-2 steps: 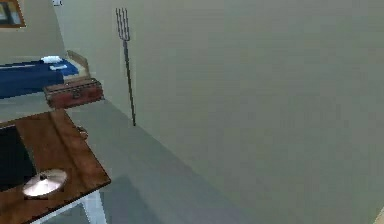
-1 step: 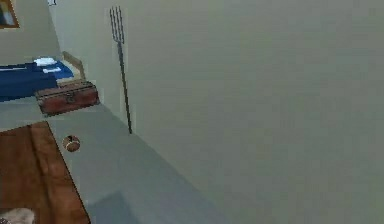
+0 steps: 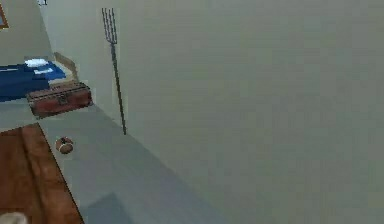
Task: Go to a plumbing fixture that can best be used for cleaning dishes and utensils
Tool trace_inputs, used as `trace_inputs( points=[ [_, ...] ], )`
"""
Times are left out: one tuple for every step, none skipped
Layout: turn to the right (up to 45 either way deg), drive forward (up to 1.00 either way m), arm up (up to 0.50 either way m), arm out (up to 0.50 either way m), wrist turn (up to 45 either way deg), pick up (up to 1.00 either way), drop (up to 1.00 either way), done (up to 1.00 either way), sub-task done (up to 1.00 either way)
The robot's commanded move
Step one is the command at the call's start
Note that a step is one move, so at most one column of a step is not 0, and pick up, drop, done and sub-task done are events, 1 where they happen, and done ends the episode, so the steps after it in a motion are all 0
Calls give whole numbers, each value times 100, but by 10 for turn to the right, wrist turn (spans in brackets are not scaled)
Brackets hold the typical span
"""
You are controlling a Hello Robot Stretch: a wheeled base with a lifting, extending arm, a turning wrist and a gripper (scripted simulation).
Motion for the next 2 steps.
trace_inputs(
  points=[
    [0,80,0,0,0,0,0,0,0],
    [390,0,0,0,0,0,0,0,0]
  ],
)
